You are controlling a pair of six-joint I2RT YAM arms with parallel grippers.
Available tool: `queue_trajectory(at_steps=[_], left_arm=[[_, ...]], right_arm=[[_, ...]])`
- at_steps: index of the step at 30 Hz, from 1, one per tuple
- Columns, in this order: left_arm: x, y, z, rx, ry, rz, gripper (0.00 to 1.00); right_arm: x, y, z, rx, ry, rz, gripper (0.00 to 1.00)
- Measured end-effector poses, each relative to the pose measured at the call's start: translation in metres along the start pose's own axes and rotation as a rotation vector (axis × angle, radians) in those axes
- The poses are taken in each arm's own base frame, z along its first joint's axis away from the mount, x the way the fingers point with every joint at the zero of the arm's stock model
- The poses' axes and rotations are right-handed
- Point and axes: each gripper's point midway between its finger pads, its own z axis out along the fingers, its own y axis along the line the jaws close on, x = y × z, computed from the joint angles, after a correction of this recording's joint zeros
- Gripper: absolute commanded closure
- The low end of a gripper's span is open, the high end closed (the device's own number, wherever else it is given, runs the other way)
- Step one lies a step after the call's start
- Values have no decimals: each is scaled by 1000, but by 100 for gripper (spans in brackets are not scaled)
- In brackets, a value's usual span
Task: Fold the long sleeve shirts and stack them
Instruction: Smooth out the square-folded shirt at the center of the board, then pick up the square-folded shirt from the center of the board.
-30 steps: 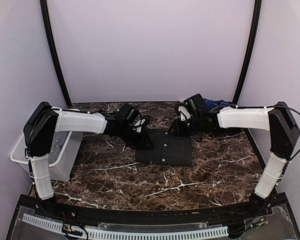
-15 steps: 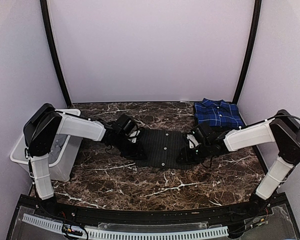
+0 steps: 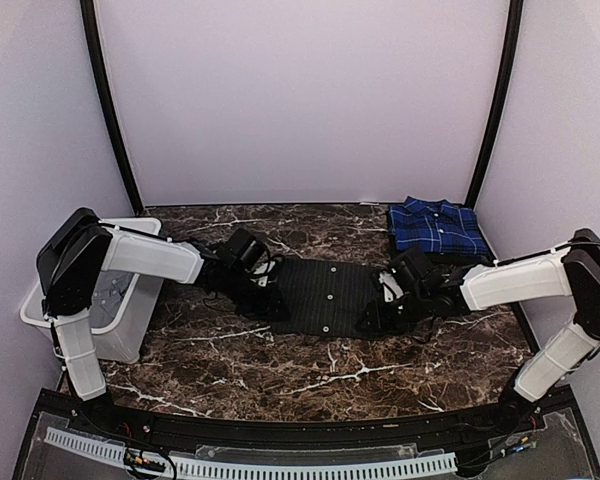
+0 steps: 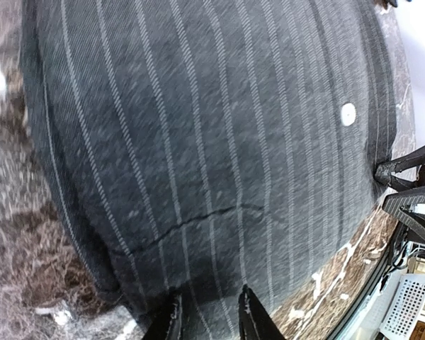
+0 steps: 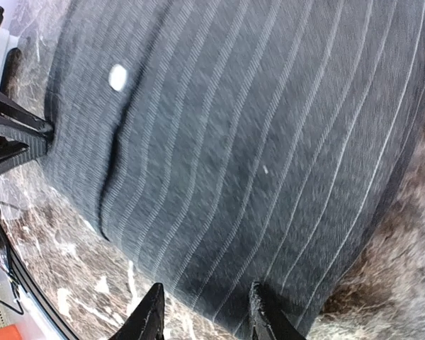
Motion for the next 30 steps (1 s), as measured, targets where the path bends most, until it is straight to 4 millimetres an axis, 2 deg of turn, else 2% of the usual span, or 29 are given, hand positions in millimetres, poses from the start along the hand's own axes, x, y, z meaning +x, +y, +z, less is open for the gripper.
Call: queue_trajectory(at_steps=[5,12,18,20,24,30], left_arm=[[15,10,5,-13,36,-18,74],[17,11,5,-8,38,-18,75],[20,11,-9,-40,45,-20,72],[17,8,-18,-50,38,-18,70],[-6,-2,-36,-51,-22,-9,68],[-46,6,-52,-66,-102,-44,67]], right_arm=[[23,-16,7,16,31,31,62],[22,-15,7,-2,6,51,62],[23,-16,-13,35,4,54,60],[18,-12,-21,36,-8,48,60],[-9,-2,-34,25,-70,32,61],[-54,-14,-37,36,-146,54,69]])
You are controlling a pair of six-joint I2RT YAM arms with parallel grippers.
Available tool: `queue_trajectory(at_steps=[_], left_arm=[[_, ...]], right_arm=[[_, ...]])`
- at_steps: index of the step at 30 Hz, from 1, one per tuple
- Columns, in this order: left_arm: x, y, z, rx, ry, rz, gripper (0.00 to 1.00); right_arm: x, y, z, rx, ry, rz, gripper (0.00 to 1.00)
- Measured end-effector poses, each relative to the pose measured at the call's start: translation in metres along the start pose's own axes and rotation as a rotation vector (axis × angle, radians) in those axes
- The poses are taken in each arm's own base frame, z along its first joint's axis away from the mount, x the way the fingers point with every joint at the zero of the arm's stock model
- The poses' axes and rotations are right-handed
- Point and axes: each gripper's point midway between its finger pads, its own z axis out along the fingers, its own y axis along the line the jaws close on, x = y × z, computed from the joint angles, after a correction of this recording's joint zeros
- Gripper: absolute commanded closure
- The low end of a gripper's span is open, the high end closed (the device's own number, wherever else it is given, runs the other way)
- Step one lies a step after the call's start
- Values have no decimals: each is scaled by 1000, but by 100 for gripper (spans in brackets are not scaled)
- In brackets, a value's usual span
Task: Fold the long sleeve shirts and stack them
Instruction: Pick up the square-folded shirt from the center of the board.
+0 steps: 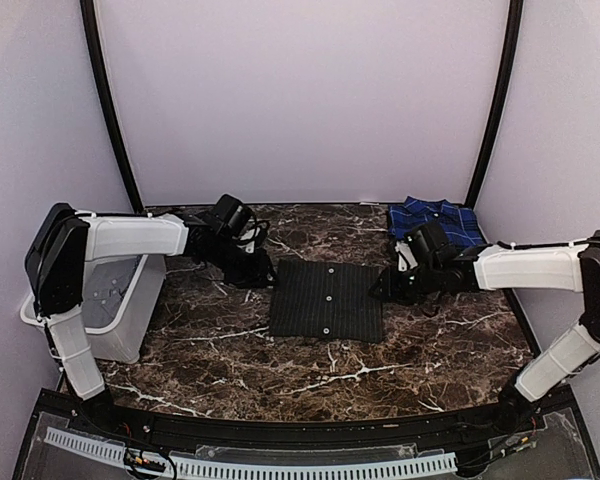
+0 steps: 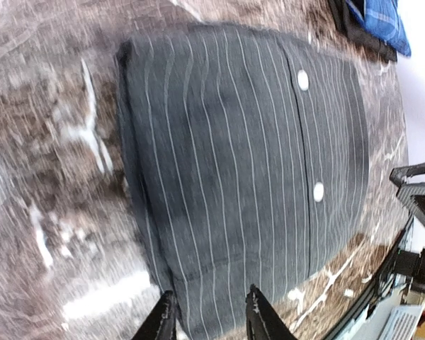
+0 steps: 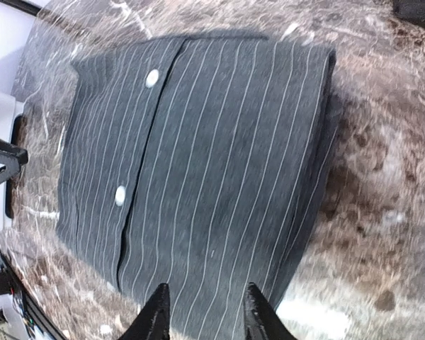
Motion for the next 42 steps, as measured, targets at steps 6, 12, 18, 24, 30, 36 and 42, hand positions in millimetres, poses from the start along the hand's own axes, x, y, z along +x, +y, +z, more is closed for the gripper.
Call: queue_trajectory(at_steps=[6,12,18,24,30,36,42], left_arm=[[-35,11,20,-17,-21,-19,67],[-26,28,44,-54,37,-37,66],[-18,35,47,-78,66,-42,63],[-15,40,51,-97,81,-42,57],[-12,42,54,-95,95,-45,54],[-9,38,55,-77,108,-44,55],[-2,29,61,-66,122,-33,63]], right_arm=[[-22,3,29,-19,8,-23,73],[-18,-7,50,-27,37,-13,75],[-7,-40,58,5,52,41,76],[-9,-40,58,0,37,45,77],[-10,-39,56,-2,34,44,77],[-13,-37,49,3,25,41,76],[-19,-36,42,25,12,32,76]])
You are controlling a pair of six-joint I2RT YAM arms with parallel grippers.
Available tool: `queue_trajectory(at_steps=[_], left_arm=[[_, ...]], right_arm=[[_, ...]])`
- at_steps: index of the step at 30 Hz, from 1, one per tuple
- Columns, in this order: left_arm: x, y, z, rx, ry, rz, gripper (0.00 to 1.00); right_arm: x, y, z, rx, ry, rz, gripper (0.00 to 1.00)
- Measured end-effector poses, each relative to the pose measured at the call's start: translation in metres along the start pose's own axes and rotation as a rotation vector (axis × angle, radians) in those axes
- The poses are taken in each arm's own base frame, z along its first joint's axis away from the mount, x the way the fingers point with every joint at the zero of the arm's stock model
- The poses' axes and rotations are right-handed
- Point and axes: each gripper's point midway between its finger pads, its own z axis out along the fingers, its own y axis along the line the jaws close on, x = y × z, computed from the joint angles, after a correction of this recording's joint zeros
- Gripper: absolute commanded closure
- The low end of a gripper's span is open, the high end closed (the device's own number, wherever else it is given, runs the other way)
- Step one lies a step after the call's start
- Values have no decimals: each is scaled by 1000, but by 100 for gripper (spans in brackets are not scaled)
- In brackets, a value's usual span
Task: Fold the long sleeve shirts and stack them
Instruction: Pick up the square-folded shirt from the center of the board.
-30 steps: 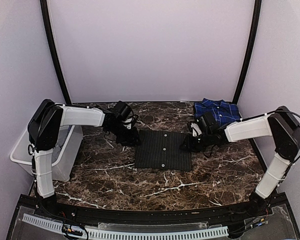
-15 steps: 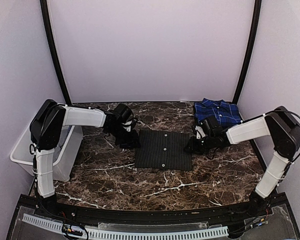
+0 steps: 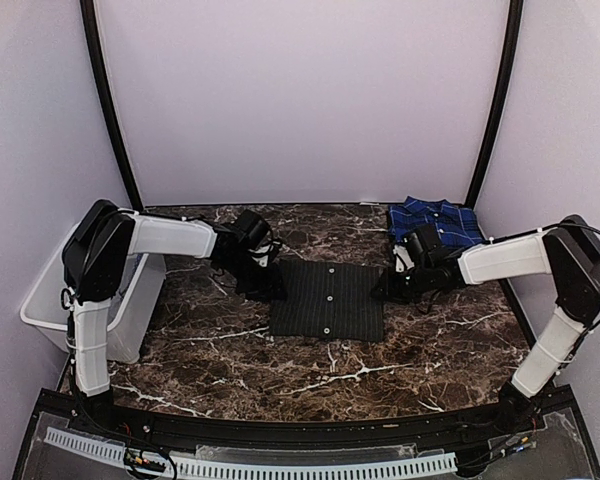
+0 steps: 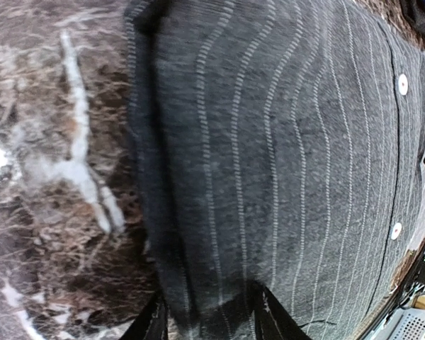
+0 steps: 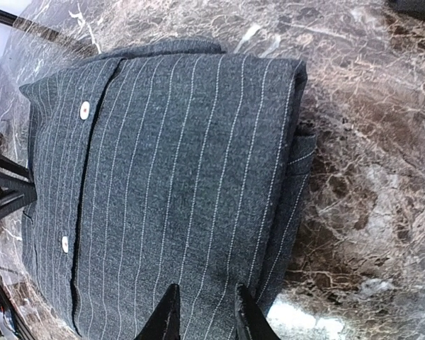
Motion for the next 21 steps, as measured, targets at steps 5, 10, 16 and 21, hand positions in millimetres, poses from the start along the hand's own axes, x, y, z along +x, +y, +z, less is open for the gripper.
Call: queue_trajectory(at_steps=[5,10,16,21], left_arm=[[3,-5,4,4,2,-2,74],[3,-6,8,10,5,-17,95],[3,-7,11,12,3,-27,100],[3,-6,9,-2,-6,-23,100]], right_arm=[[-3,-2,-3,18,-8,-10,76],[-2,-6,-5,47,-5,-12,76],[-5,-10,-6,83,-14,-29,76],[-4,-9,-7,103,-11,-42,76]])
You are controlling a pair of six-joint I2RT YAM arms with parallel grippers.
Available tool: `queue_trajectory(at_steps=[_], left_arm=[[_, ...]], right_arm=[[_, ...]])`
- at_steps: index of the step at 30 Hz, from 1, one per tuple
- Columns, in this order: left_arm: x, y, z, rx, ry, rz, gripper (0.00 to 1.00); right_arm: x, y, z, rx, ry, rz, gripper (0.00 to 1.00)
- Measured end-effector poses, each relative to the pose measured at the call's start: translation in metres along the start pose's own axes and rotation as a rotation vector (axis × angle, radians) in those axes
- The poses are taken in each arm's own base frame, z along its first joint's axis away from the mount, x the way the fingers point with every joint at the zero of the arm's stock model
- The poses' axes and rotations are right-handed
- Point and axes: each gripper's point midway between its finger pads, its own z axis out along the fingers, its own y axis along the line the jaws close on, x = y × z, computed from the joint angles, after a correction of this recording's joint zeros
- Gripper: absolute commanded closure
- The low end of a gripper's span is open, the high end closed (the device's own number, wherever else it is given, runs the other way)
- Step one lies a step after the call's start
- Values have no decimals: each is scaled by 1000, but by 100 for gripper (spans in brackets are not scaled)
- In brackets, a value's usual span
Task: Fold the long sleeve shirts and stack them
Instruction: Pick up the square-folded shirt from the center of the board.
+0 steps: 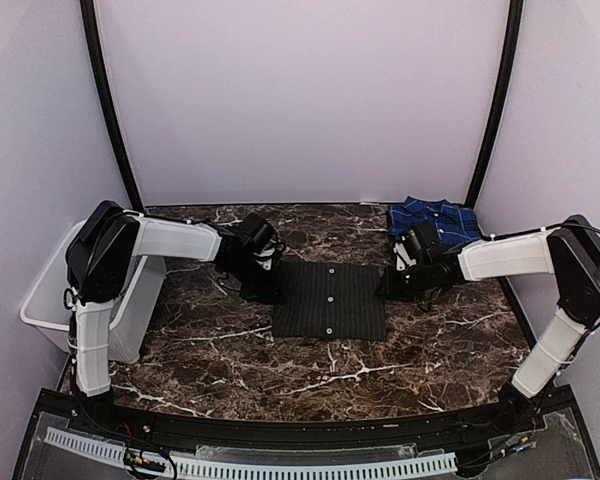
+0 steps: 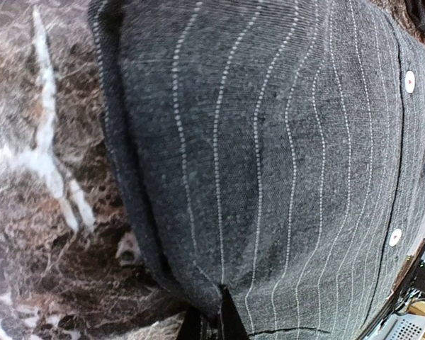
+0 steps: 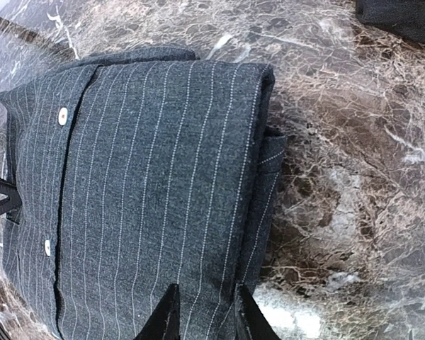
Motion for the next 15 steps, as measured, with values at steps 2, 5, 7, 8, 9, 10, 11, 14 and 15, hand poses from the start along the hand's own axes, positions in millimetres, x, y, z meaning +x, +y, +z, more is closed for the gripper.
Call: queue_trajectory(at_steps=[2,5,7,8,9,10,11,14,15], left_arm=[[2,2,-2,-14,4,4,100],[6,4,-9,-32,16,14,100],[8,6,-15,-46,25,23,100],[9,6,-18,-50,27,29,100],[10,7,-22,-53,30,34,100],[10,7,-26,-57,31,39,100],[11,7,-31,-59,31,44,100],[10,7,-45,-63,25,63,100],[10,6,-50,-64,20,68,100]], right_arm=[[0,2,0,2,1,-6,76],[-2,7,-1,4,-1,-18,76],[-5,9,0,8,-6,-23,77],[-5,12,1,7,-7,-30,77],[-5,15,3,6,-5,-35,77],[-5,18,5,6,-2,-40,77],[-4,20,8,7,3,-46,77],[1,28,18,7,26,-65,79],[3,30,22,8,33,-72,80]])
